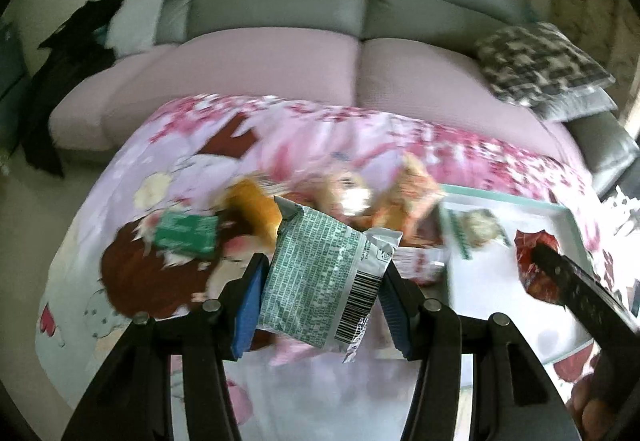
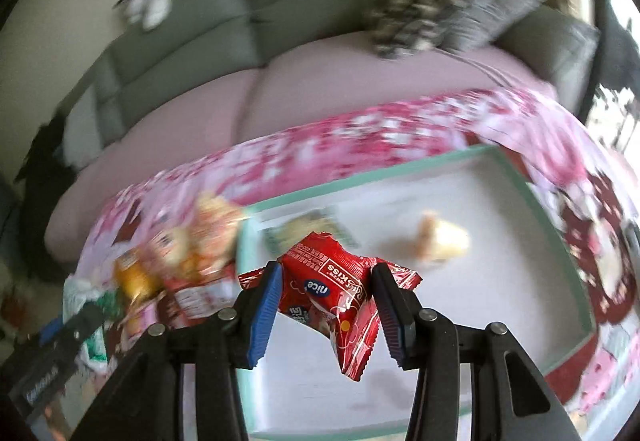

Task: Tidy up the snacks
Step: 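Carry the red wafer pack and silver-green packet over the tray, then drop the red wafer pack into the tray while the left gripper releases its packet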

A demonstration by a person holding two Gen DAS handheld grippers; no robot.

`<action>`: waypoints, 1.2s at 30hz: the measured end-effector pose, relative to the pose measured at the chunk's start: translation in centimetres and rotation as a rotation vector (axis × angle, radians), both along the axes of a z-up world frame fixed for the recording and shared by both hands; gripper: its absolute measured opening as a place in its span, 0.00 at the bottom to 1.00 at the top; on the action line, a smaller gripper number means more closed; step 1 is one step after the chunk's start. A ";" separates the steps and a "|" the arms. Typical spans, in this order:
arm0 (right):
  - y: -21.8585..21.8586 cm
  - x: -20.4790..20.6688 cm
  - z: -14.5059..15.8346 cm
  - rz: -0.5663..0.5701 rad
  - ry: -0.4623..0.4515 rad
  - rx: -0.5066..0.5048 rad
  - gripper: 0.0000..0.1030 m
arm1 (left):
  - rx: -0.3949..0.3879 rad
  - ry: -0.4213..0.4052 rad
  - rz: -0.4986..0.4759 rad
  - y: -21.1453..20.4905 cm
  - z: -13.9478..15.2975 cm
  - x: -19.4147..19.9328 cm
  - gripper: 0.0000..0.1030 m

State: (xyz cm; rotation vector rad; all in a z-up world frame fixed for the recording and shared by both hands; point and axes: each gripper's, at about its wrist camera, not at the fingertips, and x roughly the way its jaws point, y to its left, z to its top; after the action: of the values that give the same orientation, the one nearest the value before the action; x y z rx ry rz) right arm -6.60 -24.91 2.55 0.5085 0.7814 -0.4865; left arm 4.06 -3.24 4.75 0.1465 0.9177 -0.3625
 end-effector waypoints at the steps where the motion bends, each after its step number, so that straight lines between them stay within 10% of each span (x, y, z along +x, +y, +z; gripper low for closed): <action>1: -1.1 -0.7 0.0 -0.027 -0.003 0.014 0.48 | 0.000 -0.001 -0.023 -0.9 0.0 -0.4 0.54; 13: -9.2 -7.0 -1.4 -0.316 0.070 0.033 0.48 | -0.002 0.018 -0.228 -9.9 -1.3 -4.4 0.54; 25: -11.0 -8.4 -2.6 -0.359 0.097 0.062 0.51 | 0.034 0.055 -0.324 -15.4 -4.0 -5.8 0.54; 29: -11.1 -8.3 -2.6 -0.352 0.101 0.061 0.53 | 0.030 0.033 -0.348 -15.8 -3.8 -6.2 0.82; 33: -10.9 -8.2 -2.5 -0.346 0.103 0.057 0.54 | 0.031 0.030 -0.343 -15.7 -3.7 -6.2 0.82; 36: -10.9 -7.9 -2.8 -0.334 0.121 0.055 0.72 | 0.008 0.051 -0.305 -14.9 -3.7 -5.4 0.83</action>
State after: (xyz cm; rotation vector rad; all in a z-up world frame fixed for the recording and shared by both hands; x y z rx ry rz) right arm -14.47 -35.80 -0.23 0.6702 0.8308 -0.8124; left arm -1.34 -18.15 1.01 0.2876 0.9486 -0.6476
